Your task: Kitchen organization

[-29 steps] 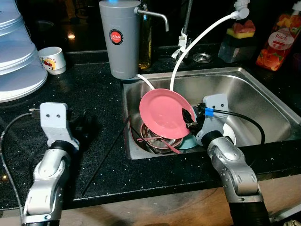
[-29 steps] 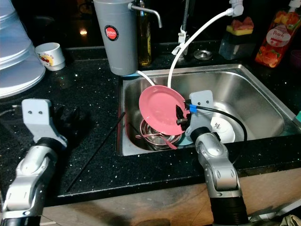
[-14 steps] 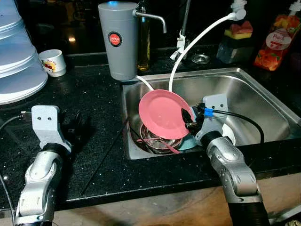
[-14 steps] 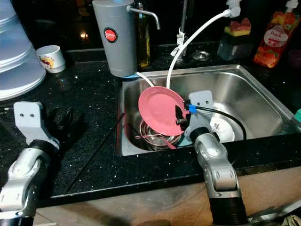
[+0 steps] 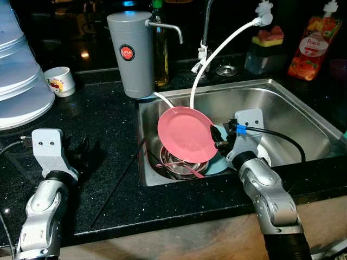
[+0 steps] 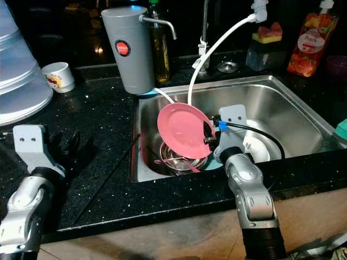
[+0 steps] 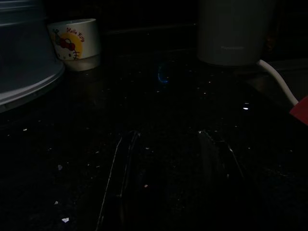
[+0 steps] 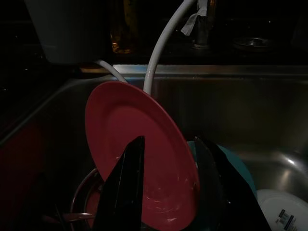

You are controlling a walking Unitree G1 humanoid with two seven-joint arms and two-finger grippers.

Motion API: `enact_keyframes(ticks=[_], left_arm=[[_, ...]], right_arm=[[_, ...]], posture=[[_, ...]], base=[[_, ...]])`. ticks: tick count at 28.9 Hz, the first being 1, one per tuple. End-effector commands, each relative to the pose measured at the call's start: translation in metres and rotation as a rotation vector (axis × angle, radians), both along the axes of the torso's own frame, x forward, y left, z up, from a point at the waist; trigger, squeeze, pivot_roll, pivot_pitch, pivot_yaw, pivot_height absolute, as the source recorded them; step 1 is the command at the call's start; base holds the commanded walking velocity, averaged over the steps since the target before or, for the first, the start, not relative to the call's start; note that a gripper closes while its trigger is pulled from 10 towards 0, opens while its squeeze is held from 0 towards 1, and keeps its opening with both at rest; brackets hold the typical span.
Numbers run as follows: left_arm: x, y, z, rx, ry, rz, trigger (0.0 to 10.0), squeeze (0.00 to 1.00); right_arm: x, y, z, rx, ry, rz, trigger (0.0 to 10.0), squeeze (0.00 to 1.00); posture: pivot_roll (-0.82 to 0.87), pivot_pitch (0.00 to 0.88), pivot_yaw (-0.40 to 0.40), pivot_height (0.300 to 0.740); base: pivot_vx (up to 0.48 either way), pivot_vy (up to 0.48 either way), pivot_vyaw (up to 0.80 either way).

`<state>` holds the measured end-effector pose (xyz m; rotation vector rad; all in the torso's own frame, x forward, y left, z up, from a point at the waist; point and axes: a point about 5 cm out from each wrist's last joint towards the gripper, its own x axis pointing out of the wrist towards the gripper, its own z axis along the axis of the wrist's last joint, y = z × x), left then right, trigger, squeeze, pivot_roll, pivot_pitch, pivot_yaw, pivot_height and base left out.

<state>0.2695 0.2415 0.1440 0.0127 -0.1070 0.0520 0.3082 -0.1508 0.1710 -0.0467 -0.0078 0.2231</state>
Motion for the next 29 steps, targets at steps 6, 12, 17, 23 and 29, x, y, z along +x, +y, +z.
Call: enact_keyframes(ticks=[6,12,17,23,29], left_arm=[[-0.001,-0.008,0.011,-0.023,-0.040,-0.055,10.0,0.00],[0.003,-0.023,0.039,-0.011,-0.108,-0.141,10.0,0.00],[0.004,-0.027,0.044,0.059,-0.056,-0.142,10.0,0.00],[0.007,-0.042,0.053,0.023,-0.092,-0.161,10.0,0.00],[0.014,-0.051,0.045,0.010,-0.062,-0.133,10.0,0.00]], right_arm=[[0.001,0.000,0.001,-0.003,-0.001,0.003,10.0,0.00],[0.002,0.003,0.003,0.003,-0.009,0.010,10.0,0.00],[0.003,0.005,0.003,0.011,-0.012,0.013,10.0,0.00],[0.003,0.004,0.003,0.020,-0.011,0.006,10.0,0.00],[0.002,0.004,-0.002,0.016,-0.004,-0.006,10.0,0.00]], posture=[[0.01,0.029,-0.010,0.740],[0.01,0.027,-0.010,0.740],[0.02,0.023,-0.001,0.740],[0.02,0.020,0.006,0.740],[0.01,0.008,0.002,0.740]], base=[[0.000,0.000,0.00],[0.000,0.000,0.00],[0.000,0.000,0.00],[0.000,0.000,0.00],[0.000,0.000,0.00]])
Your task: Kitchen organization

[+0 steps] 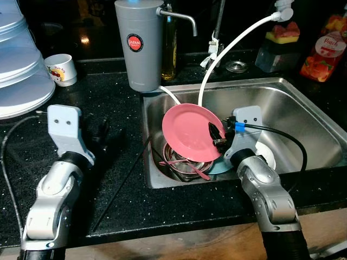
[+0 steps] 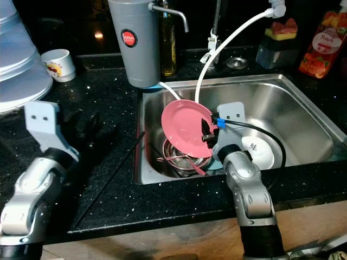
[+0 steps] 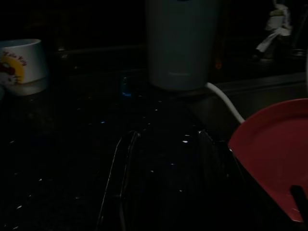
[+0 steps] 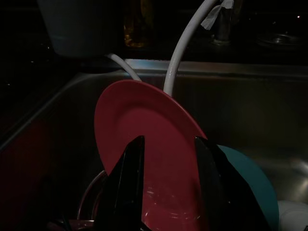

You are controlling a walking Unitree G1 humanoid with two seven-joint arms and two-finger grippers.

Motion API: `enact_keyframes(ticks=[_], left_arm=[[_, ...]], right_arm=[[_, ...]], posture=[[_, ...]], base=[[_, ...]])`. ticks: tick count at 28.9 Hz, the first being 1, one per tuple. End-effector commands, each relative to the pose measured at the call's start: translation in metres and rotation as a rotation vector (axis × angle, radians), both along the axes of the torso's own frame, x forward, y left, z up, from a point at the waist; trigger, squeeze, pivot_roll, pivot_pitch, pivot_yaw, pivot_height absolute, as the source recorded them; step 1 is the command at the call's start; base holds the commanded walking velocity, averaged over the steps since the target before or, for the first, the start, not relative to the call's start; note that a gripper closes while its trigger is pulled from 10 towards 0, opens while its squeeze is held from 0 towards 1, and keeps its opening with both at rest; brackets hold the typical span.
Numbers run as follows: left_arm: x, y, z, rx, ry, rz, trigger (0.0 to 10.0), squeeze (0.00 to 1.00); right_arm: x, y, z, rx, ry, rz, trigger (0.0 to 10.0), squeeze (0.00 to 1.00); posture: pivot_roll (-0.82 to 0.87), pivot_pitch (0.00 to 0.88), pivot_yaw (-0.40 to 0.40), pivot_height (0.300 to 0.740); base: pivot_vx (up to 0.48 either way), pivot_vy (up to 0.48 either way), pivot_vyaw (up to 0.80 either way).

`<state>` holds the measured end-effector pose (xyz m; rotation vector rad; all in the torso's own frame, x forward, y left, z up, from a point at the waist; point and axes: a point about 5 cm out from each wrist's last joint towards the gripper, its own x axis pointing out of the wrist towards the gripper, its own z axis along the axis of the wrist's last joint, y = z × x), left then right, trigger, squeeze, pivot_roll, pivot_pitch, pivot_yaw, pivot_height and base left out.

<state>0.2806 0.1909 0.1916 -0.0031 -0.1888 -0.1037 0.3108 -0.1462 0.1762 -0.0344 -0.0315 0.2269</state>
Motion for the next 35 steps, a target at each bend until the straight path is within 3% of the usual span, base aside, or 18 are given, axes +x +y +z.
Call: enact_keyframes(ticks=[1,12,16,23,27,31,35], left_arm=[[0.003,0.000,-0.002,0.016,0.018,0.024,10.0,0.00],[0.010,0.000,-0.001,0.038,0.017,0.036,10.0,0.00],[0.008,-0.007,0.000,0.048,0.008,0.005,10.0,0.00],[0.006,-0.004,-0.002,0.044,0.017,0.031,10.0,0.00],[-0.003,0.007,-0.012,0.055,0.049,0.061,10.0,0.00],[-0.005,0.009,-0.013,0.016,0.054,0.080,10.0,0.00],[-0.006,0.008,-0.015,0.034,0.073,0.085,10.0,0.00]], right_arm=[[0.000,-0.001,-0.007,0.001,0.018,-0.010,10.0,0.00],[0.001,0.002,-0.006,0.008,0.007,-0.009,10.0,0.00],[0.001,0.006,-0.006,0.016,0.004,0.010,10.0,0.00],[0.000,0.010,-0.007,0.020,0.006,0.020,10.0,0.00],[-0.004,0.006,-0.012,0.014,0.024,-0.003,10.0,0.00],[-0.006,0.006,-0.011,0.016,0.021,0.002,10.0,0.00],[-0.006,0.006,-0.014,0.015,0.033,-0.003,10.0,0.00]], posture=[[0.01,0.008,0.002,0.740],[0.01,0.004,0.013,0.740],[0.03,0.006,0.001,0.740],[0.03,0.009,0.017,0.740],[0.02,0.020,0.025,0.740],[0.02,0.021,0.020,0.740],[0.03,0.023,0.017,0.740]], base=[[0.000,0.000,0.00],[0.000,0.000,0.00],[0.000,0.000,0.00],[0.000,0.000,0.00],[0.000,0.000,0.00],[0.000,0.000,0.00],[0.000,0.000,0.00]])
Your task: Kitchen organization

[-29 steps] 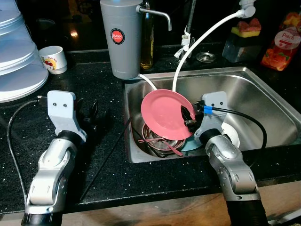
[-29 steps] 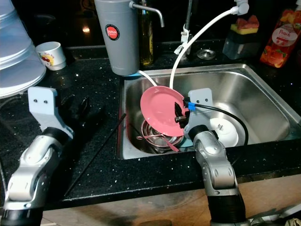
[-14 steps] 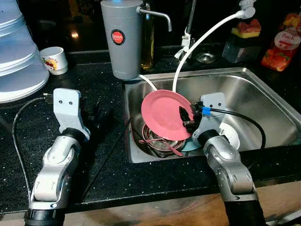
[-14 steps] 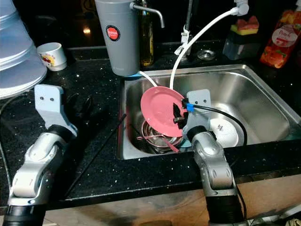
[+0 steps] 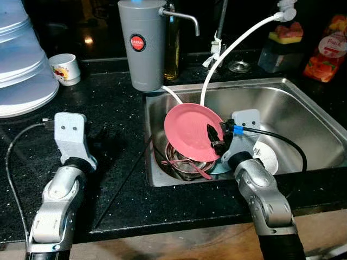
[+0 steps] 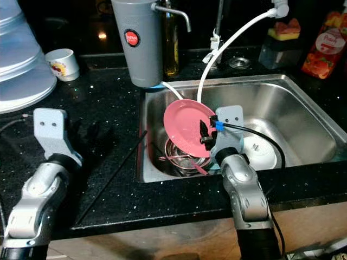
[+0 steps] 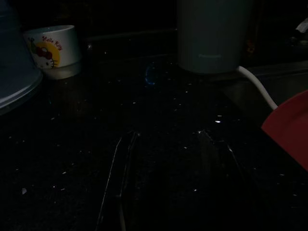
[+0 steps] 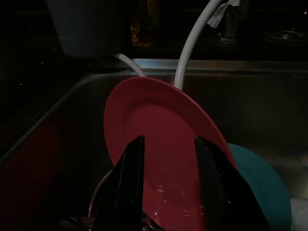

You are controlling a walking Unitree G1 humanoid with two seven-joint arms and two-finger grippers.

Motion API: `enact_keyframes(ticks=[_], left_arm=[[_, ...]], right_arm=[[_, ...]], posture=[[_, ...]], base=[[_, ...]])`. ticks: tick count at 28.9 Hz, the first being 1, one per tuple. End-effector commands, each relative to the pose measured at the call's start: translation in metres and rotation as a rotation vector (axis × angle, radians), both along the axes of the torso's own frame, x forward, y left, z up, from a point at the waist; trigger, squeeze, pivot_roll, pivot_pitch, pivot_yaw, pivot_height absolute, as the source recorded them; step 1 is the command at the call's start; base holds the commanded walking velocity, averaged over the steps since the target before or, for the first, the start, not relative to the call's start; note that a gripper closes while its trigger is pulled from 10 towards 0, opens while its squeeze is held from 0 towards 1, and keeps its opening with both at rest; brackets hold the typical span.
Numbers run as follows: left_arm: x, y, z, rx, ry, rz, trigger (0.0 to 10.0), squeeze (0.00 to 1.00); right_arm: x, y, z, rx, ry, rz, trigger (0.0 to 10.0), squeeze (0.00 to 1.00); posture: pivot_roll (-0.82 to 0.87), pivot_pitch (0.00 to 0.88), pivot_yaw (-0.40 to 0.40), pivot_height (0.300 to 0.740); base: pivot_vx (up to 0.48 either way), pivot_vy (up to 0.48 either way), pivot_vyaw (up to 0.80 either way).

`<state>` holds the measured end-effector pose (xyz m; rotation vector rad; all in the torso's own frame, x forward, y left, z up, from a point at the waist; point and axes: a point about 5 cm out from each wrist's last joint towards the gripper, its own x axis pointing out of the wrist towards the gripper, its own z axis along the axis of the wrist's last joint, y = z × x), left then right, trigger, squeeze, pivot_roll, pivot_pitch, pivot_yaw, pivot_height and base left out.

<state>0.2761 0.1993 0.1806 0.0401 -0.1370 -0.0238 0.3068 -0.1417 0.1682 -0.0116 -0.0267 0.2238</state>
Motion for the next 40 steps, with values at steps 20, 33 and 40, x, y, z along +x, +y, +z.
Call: enact_keyframes(ticks=[20,33,40], left_arm=[[-0.009,0.003,-0.020,-0.011,0.149,0.025,10.0,0.00],[-0.008,0.001,-0.019,-0.009,0.152,0.010,10.0,0.00],[-0.006,0.000,-0.016,-0.036,0.129,0.003,10.0,0.00]], right_arm=[[-0.004,0.002,-0.029,-0.094,0.192,0.066,10.0,0.00],[-0.001,-0.001,-0.029,-0.078,0.243,0.066,10.0,0.00],[0.000,-0.001,-0.026,-0.071,0.218,0.049,10.0,0.00]], posture=[[0.03,0.025,0.010,0.740],[0.02,0.017,0.014,0.740],[0.02,0.008,0.017,0.740]], base=[[0.000,0.000,0.00],[0.000,0.000,0.00],[0.000,0.000,0.00]])
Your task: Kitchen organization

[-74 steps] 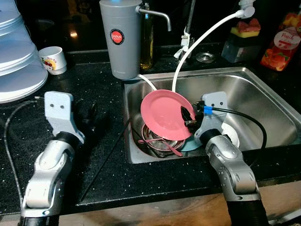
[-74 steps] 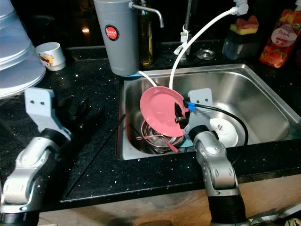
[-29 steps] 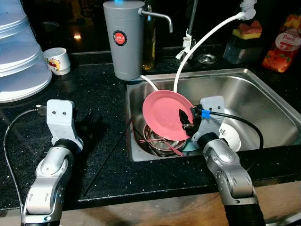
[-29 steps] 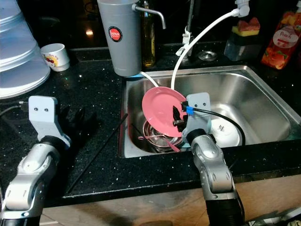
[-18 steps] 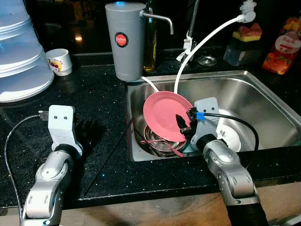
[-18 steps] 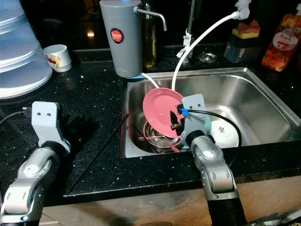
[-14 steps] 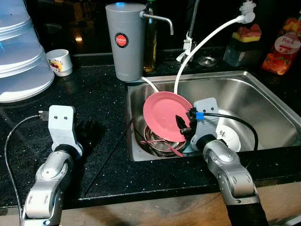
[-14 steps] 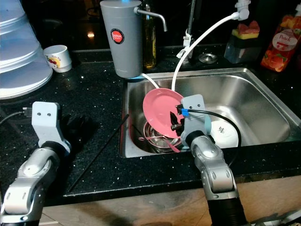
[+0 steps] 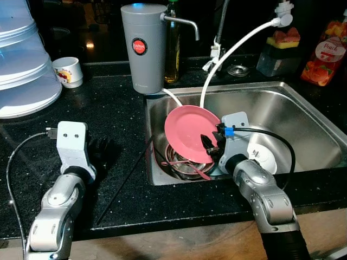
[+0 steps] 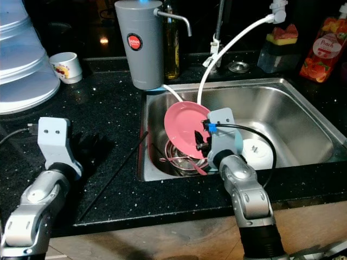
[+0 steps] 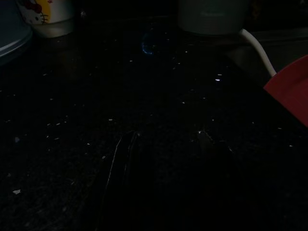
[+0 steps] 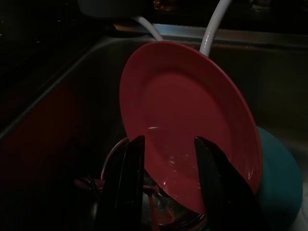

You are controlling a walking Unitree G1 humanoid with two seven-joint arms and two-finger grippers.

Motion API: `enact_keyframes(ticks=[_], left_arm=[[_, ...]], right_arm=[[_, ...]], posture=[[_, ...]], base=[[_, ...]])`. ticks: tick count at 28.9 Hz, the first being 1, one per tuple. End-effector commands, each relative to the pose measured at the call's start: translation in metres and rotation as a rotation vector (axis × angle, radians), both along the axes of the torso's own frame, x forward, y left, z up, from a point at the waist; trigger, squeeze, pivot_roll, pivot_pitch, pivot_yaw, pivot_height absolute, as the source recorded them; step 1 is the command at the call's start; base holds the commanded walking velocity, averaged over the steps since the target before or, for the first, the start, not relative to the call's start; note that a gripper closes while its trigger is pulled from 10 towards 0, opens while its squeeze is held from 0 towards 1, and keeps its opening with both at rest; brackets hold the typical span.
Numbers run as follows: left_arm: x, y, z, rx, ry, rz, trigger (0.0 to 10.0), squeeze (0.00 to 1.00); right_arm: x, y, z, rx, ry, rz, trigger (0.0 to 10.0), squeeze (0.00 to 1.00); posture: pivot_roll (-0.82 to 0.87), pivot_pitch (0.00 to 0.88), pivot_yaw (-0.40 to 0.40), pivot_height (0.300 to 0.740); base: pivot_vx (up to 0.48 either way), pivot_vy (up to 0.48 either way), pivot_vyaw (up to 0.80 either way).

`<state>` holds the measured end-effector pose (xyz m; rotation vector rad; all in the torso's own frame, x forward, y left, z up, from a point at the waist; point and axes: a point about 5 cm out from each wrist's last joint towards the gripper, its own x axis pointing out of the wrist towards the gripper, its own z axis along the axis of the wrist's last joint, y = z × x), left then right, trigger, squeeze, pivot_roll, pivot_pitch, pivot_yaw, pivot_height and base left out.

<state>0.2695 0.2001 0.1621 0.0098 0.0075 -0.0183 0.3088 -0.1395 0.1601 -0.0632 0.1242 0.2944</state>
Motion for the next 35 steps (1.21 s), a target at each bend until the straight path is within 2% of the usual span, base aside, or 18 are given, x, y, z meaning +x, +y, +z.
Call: enact_keyframes(ticks=[1,9,16,17,18,20,21,25,28,35], left_arm=[[0.000,-0.001,0.003,-0.007,-0.016,-0.002,10.0,0.00],[0.000,0.000,0.003,-0.005,-0.015,-0.003,10.0,0.00],[0.001,-0.002,0.007,-0.005,-0.049,-0.007,10.0,0.00],[0.001,0.000,0.021,0.010,-0.167,0.021,10.0,0.00],[0.001,0.000,0.021,0.010,-0.167,0.021,10.0,0.00],[0.000,0.001,0.041,-0.068,-0.307,0.030,10.0,0.00],[-0.001,-0.002,0.054,-0.105,-0.374,-0.004,10.0,0.00],[0.000,-0.005,0.054,-0.102,-0.366,-0.037,10.0,0.00],[-0.003,-0.008,0.047,-0.044,-0.324,-0.085,10.0,0.00],[-0.006,-0.007,0.043,-0.033,-0.315,-0.087,10.0,0.00]], right_arm=[[-0.002,-0.003,-0.017,-0.006,0.073,-0.023,10.0,0.00],[-0.005,-0.002,-0.019,-0.004,0.076,-0.024,10.0,0.00],[-0.004,0.000,-0.007,0.041,-0.013,-0.024,10.0,0.00],[-0.003,0.001,0.011,0.125,-0.139,-0.037,10.0,0.00],[-0.003,0.001,0.011,0.125,-0.139,-0.037,10.0,0.00],[-0.003,0.000,0.031,0.268,-0.246,-0.064,10.0,0.00],[-0.005,0.001,0.042,0.304,-0.301,-0.053,10.0,0.00],[-0.005,0.003,0.043,0.309,-0.307,-0.039,10.0,0.00],[-0.006,0.005,0.043,0.310,-0.310,-0.033,10.0,0.00],[-0.007,0.006,0.042,0.284,-0.322,-0.039,10.0,0.00]], posture=[[0.02,0.008,0.017,0.740],[0.02,0.000,0.016,0.740],[0.02,0.000,0.012,0.740],[0.02,0.000,0.010,0.740],[0.02,0.000,0.010,0.740],[0.02,0.000,0.007,0.740],[0.02,0.000,0.006,0.740],[0.02,0.000,0.006,0.740],[0.02,0.001,0.010,0.740],[0.02,0.009,0.009,0.740]], base=[[0.000,0.000,0.00],[0.000,0.000,0.00],[0.000,0.000,0.00],[0.000,0.000,0.00],[0.000,0.000,0.00],[0.000,0.000,0.00],[0.000,0.000,0.00],[0.000,0.000,0.00],[0.000,0.000,0.00],[0.000,0.000,0.00]])
